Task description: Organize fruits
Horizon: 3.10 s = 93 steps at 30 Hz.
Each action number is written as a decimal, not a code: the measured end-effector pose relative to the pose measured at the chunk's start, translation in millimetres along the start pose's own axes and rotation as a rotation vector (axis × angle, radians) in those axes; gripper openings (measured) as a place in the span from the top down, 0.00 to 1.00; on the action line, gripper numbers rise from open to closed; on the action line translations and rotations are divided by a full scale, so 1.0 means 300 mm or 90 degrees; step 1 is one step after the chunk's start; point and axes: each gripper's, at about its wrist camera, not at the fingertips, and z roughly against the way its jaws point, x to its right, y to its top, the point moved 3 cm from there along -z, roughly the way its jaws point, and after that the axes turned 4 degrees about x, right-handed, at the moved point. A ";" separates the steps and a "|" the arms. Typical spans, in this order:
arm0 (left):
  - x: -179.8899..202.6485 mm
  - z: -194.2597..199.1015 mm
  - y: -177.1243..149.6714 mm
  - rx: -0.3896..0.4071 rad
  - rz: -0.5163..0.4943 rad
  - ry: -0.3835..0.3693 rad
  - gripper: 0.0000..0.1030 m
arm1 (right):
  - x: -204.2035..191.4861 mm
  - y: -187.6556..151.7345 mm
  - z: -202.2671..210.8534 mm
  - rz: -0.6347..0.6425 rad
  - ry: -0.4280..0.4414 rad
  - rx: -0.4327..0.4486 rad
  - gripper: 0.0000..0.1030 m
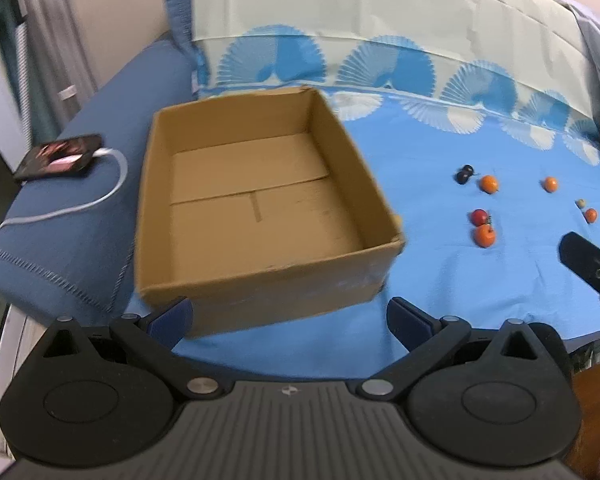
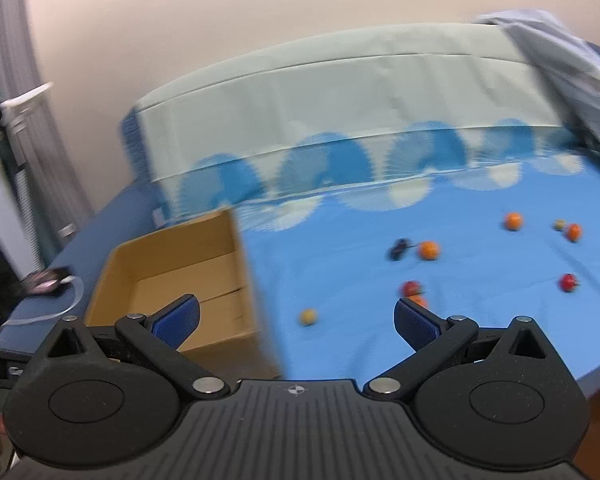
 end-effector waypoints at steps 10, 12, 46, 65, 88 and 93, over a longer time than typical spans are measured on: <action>0.314 -0.205 0.092 -0.016 -0.045 -0.102 0.00 | 0.417 -0.028 -0.079 -0.046 -0.194 -0.003 0.01; 0.380 -0.264 0.103 -0.035 -0.049 -0.132 0.00 | 0.525 -0.044 -0.109 -0.071 -0.230 -0.020 0.01; 1.035 -1.069 0.144 -0.178 -0.106 -0.115 0.18 | 1.281 -0.170 -0.840 -0.064 -0.355 -0.126 0.01; 1.050 -0.792 0.191 -0.079 -0.161 -0.160 0.60 | 1.112 -0.092 -0.605 -0.092 -0.275 -0.051 0.68; 0.439 -0.200 0.211 0.020 -0.056 -0.137 0.60 | 0.242 0.034 -0.186 0.019 0.021 0.003 0.68; 0.245 -0.102 0.189 0.047 -0.012 -0.107 0.60 | 0.052 0.028 -0.146 0.057 0.085 -0.003 0.68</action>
